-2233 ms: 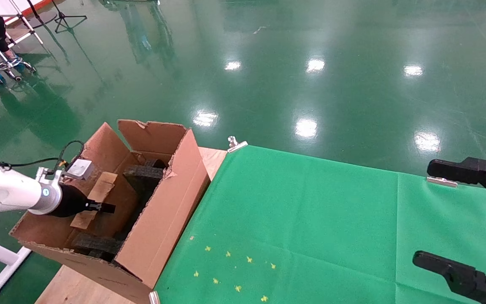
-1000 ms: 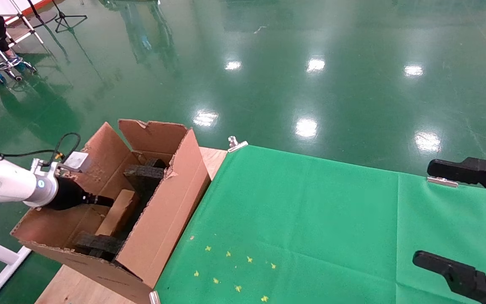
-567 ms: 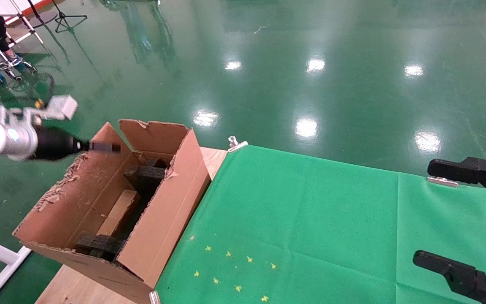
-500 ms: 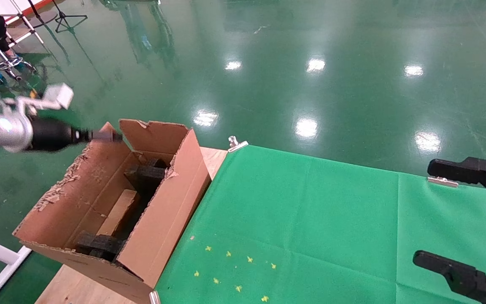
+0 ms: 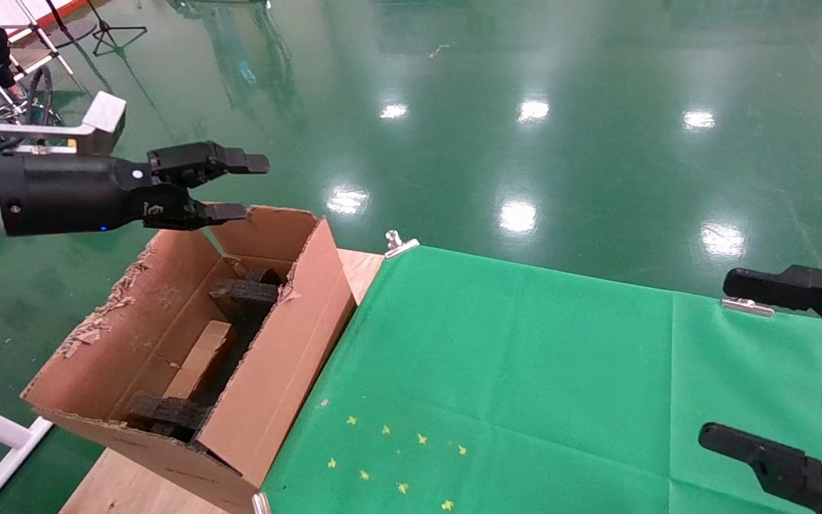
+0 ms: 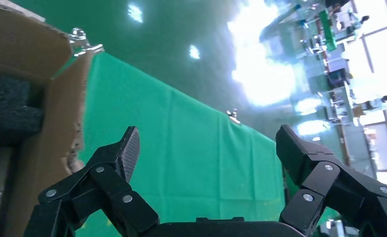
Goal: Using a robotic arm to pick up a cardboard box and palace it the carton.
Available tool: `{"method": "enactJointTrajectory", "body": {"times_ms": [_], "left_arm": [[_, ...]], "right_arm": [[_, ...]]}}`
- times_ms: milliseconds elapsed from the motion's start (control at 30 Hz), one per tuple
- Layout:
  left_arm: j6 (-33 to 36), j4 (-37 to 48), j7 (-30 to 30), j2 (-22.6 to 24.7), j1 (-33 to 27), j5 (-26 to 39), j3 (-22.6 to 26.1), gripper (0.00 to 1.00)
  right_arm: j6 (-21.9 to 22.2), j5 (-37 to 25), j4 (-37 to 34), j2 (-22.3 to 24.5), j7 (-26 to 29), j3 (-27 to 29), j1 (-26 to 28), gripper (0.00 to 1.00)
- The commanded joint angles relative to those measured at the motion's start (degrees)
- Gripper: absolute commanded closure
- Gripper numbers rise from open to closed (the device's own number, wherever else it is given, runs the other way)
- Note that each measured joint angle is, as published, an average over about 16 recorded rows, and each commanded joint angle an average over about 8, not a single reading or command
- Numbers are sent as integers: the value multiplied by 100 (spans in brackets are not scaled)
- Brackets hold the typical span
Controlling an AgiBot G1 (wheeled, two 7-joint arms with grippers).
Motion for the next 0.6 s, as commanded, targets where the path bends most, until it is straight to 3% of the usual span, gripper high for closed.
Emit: {"method": "enactJointTrajectory", "body": {"times_ms": [33,600], "left_arm": [[259,75,-112,-13,-16,-124,-82,0],[117,-1508,954,-25,1114,-906,-624,0]], "right_arm": [[1,0,0,0,0,0,0,0],[1,1,0,1,0,0,0,0]]}}
